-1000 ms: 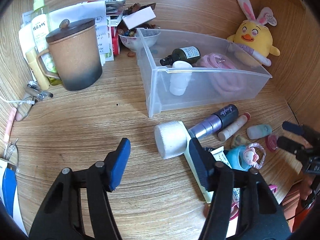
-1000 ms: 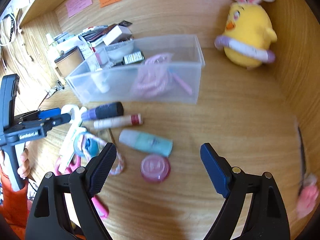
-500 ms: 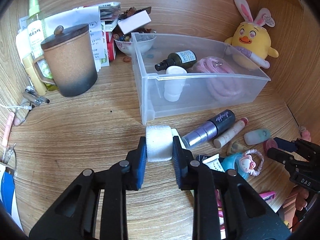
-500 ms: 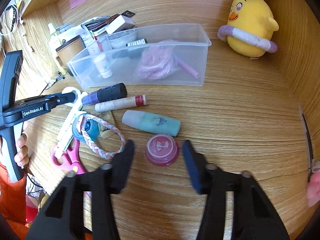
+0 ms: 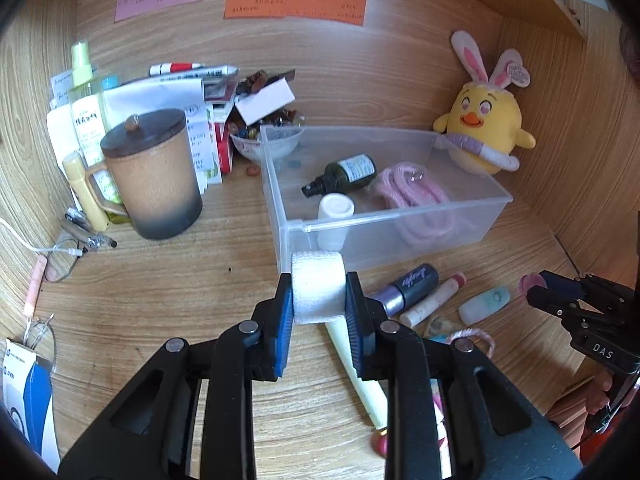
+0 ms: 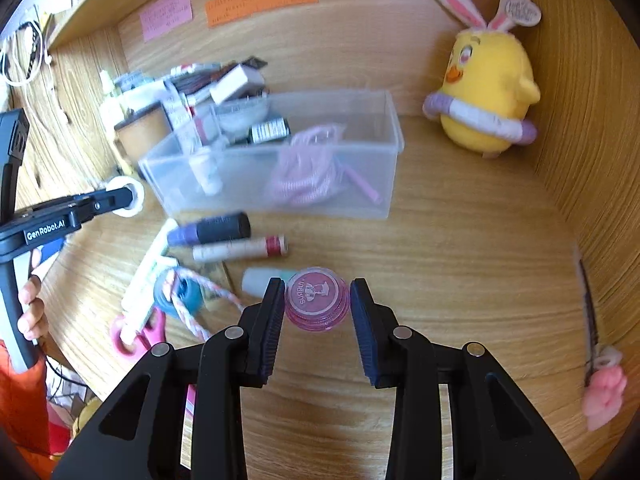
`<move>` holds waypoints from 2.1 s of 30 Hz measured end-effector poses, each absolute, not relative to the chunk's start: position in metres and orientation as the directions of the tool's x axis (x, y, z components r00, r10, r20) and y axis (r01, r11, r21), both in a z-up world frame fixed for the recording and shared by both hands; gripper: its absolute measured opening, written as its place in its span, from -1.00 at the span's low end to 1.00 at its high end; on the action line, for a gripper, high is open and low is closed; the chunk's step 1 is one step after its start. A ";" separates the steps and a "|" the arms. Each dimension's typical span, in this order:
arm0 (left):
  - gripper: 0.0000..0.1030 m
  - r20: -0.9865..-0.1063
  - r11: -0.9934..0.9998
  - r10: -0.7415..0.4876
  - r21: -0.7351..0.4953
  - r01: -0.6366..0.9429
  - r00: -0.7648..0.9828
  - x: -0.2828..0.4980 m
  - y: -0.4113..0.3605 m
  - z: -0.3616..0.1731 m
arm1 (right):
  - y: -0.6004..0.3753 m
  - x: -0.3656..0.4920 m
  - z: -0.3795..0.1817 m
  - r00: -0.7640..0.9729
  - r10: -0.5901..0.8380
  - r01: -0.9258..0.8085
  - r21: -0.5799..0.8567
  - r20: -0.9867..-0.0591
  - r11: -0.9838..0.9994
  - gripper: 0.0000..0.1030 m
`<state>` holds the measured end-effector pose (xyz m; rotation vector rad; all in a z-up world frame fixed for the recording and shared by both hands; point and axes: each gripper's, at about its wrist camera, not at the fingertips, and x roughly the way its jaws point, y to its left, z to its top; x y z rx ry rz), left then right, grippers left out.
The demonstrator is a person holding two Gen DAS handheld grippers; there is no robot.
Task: Organize objects
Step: 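Grasp white tape roll with left gripper while right grasps pink compact, then drop tape roll and pink compact into the clear box, open both grippers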
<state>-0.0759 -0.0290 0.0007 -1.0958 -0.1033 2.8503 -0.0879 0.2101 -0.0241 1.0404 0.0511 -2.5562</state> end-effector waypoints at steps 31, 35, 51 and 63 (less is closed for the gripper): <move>-0.53 -0.695 -0.995 0.089 -0.089 -0.038 -0.713 -0.153 -0.027 0.002 | 0.148 -0.200 0.000 -0.634 -0.363 0.434 0.074 -0.682 -0.898 -0.40; -0.53 -0.694 -0.996 0.082 -0.079 -0.037 -0.716 -0.153 -0.025 0.001 | 0.140 -0.211 -0.005 -0.619 -0.355 0.441 0.064 -0.700 -0.895 -0.40; 0.20 -0.686 -0.993 0.118 -0.072 -0.093 -0.718 -0.127 -0.010 0.010 | 0.138 -0.219 -0.010 -0.586 -0.357 0.444 0.080 -0.728 -0.892 -0.05; 0.55 -0.688 -0.994 0.109 -0.063 -0.091 -0.717 -0.096 -0.012 0.011 | 0.161 -0.166 0.013 -0.635 -0.398 0.484 0.061 -0.662 -0.873 0.41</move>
